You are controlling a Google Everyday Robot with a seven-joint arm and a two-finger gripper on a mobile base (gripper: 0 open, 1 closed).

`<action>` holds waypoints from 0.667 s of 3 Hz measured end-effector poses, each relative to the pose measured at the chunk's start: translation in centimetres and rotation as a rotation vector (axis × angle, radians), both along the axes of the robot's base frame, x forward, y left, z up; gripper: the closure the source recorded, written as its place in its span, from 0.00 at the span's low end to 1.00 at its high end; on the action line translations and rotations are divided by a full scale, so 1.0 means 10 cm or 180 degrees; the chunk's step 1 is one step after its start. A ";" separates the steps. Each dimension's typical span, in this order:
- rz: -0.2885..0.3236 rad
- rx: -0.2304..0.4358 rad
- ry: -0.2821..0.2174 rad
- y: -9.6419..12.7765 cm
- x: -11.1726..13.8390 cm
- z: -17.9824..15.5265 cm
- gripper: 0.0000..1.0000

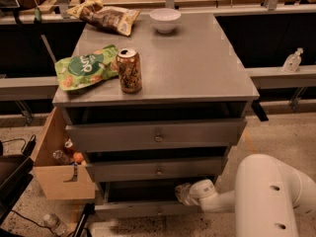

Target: Open bottom drawer

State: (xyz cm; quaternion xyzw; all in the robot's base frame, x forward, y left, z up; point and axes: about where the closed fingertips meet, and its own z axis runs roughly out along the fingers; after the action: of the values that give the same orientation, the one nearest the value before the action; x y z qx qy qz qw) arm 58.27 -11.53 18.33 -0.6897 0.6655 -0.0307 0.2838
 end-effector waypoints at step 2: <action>0.0000 0.0000 0.0000 0.00 0.00 0.00 0.05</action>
Offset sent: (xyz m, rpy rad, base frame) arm 0.0000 0.0000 0.0000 0.0000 0.0000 0.0000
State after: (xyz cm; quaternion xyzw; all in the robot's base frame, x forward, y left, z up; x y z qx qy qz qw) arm 58.28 -11.52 18.35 -0.6897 0.6655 -0.0307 0.2838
